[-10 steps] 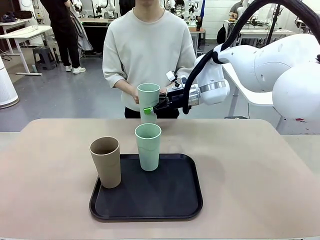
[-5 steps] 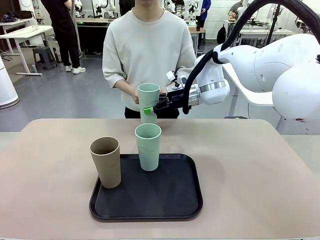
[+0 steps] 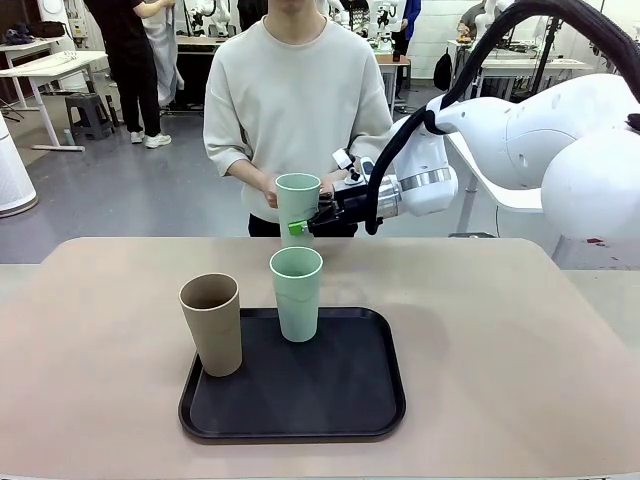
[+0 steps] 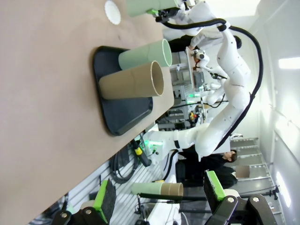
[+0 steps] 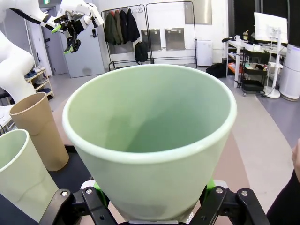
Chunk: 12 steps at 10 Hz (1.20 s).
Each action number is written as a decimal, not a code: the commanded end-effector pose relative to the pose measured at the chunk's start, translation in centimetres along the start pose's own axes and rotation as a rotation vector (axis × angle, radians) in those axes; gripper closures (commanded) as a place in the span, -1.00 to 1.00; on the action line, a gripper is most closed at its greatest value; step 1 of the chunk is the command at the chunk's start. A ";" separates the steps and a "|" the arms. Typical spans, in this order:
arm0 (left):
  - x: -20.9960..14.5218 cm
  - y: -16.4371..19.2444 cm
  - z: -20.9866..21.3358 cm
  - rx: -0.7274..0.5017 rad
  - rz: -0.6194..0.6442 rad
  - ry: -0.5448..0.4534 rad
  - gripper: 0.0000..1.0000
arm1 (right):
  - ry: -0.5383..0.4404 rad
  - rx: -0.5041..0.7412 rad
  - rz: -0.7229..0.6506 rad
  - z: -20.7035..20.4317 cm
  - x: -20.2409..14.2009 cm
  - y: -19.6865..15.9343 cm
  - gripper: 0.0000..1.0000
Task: Place coasters on the table and set cups on them.
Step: Pick up one Reusable plastic cup and place it on a coaster set by the human.
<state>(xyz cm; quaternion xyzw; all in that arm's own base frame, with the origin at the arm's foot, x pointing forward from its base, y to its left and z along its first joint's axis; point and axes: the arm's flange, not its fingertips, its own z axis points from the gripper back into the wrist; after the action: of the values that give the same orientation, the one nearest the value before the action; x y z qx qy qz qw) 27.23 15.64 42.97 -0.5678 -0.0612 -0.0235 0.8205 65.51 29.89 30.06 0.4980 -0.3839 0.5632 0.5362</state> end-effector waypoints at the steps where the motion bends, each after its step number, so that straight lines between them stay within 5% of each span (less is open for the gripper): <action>1: 0.0 -0.1 0.2 -0.011 0.000 -0.012 -1.00 | 0.014 0.020 0.011 -0.2 -1.0 -0.4 -0.69; 12: 0.0 -0.1 0.2 -0.011 0.000 -0.012 -1.00 | 0.038 0.002 0.007 -1.3 -3.9 -2.4 -0.69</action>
<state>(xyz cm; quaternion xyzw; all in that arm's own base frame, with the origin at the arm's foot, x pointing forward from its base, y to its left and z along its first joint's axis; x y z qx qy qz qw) 27.23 15.64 42.97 -0.5678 -0.0612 -0.0235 0.8205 66.43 30.19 26.02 0.4974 -0.3741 0.5629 0.5438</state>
